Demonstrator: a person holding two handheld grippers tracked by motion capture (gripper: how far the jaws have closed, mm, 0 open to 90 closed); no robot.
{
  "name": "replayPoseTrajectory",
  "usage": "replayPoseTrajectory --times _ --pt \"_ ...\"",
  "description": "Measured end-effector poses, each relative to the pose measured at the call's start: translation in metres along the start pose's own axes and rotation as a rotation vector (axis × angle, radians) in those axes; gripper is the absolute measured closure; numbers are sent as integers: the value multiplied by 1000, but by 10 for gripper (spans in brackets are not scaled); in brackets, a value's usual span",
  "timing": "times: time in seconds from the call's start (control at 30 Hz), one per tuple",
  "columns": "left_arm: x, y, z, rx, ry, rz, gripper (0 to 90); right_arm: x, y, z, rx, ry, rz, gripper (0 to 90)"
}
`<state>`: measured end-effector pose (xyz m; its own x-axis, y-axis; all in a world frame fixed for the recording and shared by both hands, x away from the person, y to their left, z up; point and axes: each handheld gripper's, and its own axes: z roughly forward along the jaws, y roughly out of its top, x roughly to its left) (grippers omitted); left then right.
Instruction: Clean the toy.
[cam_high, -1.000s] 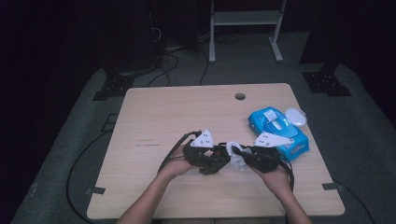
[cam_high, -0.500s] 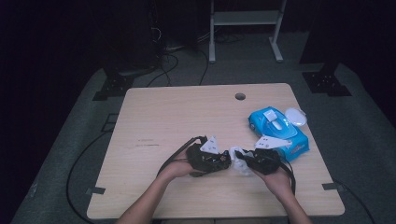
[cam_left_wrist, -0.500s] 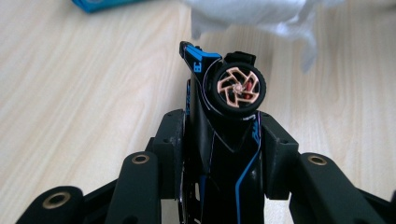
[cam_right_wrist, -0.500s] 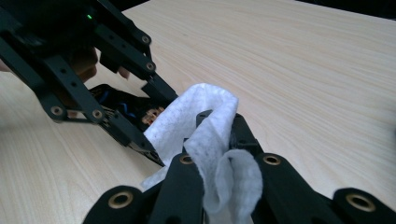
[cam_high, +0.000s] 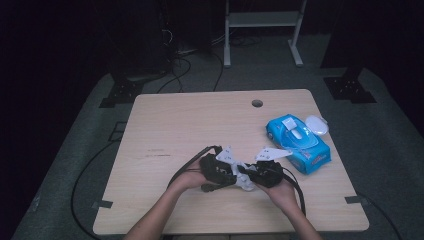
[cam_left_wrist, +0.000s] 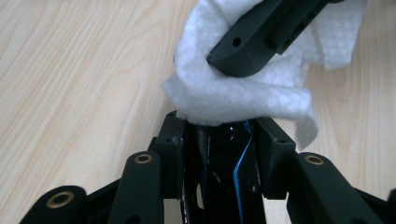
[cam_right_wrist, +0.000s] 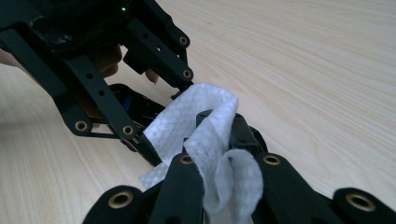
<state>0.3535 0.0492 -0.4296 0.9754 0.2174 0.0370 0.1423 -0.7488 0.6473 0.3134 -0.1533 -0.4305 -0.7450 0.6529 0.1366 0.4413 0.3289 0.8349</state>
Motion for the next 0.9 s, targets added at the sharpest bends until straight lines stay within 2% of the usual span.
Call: replayPoseTrajectory --times 0.1,0.3,0.4,0.43,0.5,0.57,0.6,0.63,0.77,0.9 --pt "-3 -6 -7 -4 12 4 559 0 -1 0 6 -6 -2 851" --pt "-9 -30 -22 -28 40 -30 514 0 -1 1 5 -7 -1 851" --pt "-11 -39 -24 -17 57 -38 495 1 -1 0 2 -11 -1 851" --pt "-11 -41 -24 -11 67 -42 441 1 -2 0 2 -11 0 851" --pt "-11 -46 -21 -7 92 -52 435 1 -2 0 2 -12 -2 851" --pt "-10 -48 -21 -39 79 -53 500 1 -2 0 4 -13 -2 851" --pt "-9 -49 -21 -51 82 -49 563 1 -2 0 4 -14 -4 851" --pt "-8 -49 -21 -54 89 -42 583 1 -2 -1 6 -15 -2 851" --pt "-3 -44 -22 -70 78 -9 625 0 -1 -2 9 -46 -7 851" --pt "4 -38 -17 -61 79 25 627 -5 0 -2 3 -60 16 851"
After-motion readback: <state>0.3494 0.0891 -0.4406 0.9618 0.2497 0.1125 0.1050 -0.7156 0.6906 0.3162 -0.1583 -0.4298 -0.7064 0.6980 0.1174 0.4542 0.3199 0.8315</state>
